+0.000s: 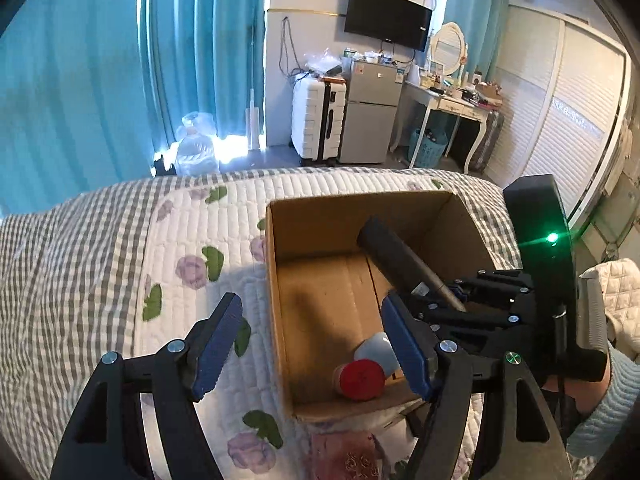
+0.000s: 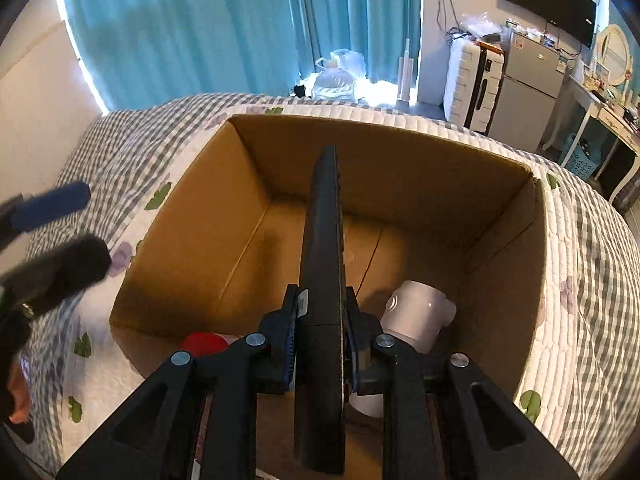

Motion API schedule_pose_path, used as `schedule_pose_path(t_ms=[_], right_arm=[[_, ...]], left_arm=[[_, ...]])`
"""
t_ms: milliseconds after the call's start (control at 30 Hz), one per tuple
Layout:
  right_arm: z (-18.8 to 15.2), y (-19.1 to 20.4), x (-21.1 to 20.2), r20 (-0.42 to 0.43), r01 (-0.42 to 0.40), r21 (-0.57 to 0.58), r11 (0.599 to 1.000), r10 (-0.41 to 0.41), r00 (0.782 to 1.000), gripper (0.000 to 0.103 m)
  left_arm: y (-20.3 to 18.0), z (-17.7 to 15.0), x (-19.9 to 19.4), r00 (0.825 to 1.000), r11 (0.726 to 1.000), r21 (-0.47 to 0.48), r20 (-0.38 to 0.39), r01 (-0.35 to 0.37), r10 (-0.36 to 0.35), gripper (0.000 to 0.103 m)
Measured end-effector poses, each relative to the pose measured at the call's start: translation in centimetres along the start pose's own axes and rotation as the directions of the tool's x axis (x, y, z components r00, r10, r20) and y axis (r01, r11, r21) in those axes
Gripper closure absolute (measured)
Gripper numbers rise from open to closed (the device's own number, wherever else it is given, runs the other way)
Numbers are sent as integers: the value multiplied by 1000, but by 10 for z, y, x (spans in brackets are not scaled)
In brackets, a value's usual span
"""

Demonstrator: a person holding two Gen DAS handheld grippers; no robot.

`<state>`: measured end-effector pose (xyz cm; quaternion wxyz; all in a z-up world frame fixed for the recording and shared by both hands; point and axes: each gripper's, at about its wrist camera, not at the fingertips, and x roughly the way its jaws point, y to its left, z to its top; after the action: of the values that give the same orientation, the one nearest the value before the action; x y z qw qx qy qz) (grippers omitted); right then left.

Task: Organize rigid objects
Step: 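Lower the black remote into the box and open the right tool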

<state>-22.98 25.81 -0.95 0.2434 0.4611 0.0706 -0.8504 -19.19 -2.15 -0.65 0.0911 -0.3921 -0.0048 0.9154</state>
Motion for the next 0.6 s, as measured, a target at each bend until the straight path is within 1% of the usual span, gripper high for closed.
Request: schedule_pose_path(t_ms=[33,67,100,167,233,267,367,433,467,500,567,600], right_arm=[[-1,0,-3,3,2,6,1000,-2,1000,83],[-3,-1,-6,7,3,9,1000,-3,1000,77],[-4,-2,-11,15,3,9,1000,-4,1000,64],[-7,0,-25,48,17,6,1000,-17,999,52],[-11,2,-44,80,32,-3,999,-31,996,51],[-14,4,-52,88,35,-4,999,-35,996,49],[-28,11,-88,139,34,5,999,-34,990,38],[-35,16,-105,162,33,-2,999,-32,986,35],[-39,20,-113,170,35,-10,999,-33,985,30],[-48,27,-122,180,52,-24,998,-47,983,26],[-62,38,-136,204,83,-57,995,-70,977,23],[-67,42,-141,213,88,-65,994,-73,974,18]], left_arm=[[1,-3,-2,1000,1000,-6,-7,9,-9,28],[0,-5,-3,1000,1000,-6,-11,11,-11,28],[0,-8,-7,1000,1000,-1,-12,11,-11,28],[-3,-12,-16,1000,1000,12,-9,5,-4,28],[-5,-17,-27,1000,1000,15,-4,4,-4,28],[-5,-21,-33,1000,1000,15,-2,6,-6,28],[-7,-30,-50,1000,1000,19,0,1,-1,28],[-8,-38,-59,1000,1000,25,3,-4,4,28],[-9,-41,-62,1000,1000,26,-2,-6,6,28],[-10,-45,-65,1000,1000,27,-8,-9,9,27],[-10,-58,-69,1000,1000,19,-25,-14,14,26],[-9,-66,-68,999,1000,7,-38,-15,15,26]])
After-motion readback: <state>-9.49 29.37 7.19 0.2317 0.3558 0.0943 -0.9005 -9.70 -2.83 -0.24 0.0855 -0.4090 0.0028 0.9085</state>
